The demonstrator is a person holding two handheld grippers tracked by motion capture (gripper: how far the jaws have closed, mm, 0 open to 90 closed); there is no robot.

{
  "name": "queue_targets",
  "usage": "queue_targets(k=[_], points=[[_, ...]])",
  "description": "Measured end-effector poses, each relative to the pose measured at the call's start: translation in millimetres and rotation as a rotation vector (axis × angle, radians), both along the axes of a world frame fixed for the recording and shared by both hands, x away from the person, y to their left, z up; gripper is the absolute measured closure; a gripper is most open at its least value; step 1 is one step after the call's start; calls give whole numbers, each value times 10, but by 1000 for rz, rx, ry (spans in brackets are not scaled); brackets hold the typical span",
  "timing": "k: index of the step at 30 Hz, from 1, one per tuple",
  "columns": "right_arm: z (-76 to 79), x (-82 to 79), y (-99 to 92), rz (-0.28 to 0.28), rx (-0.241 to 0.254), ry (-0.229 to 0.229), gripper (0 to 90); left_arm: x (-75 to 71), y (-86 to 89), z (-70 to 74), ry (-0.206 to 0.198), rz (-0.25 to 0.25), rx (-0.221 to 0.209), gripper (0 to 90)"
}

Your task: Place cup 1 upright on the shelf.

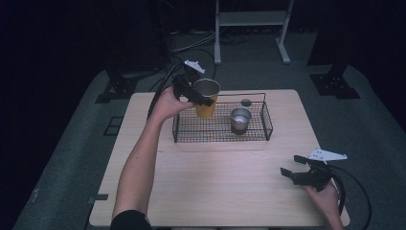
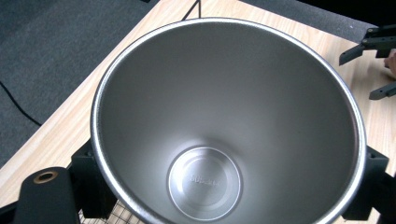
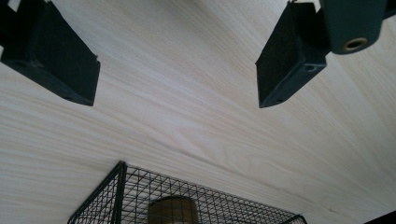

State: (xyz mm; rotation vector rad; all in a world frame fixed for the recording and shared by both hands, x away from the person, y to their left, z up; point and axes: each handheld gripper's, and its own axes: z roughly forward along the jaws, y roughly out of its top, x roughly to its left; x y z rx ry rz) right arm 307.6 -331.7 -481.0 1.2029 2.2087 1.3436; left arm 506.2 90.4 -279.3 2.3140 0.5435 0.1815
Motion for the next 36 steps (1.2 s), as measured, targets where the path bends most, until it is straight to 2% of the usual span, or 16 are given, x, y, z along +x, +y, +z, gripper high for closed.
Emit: queue_targets(k=[15, 22, 30, 36], points=[[0, 2, -9, -2, 6, -1, 126, 164, 17, -129, 17, 50, 12, 141], [-4, 6, -5, 0, 5, 1, 126, 224, -25, -233, 34, 65, 29, 141], [-6, 7, -1, 3, 3, 1, 126, 270, -68, -322, 30, 85, 30, 141], [-4, 5, -4, 3, 4, 1, 126, 300, -1, -459, 48, 117, 27, 141]])
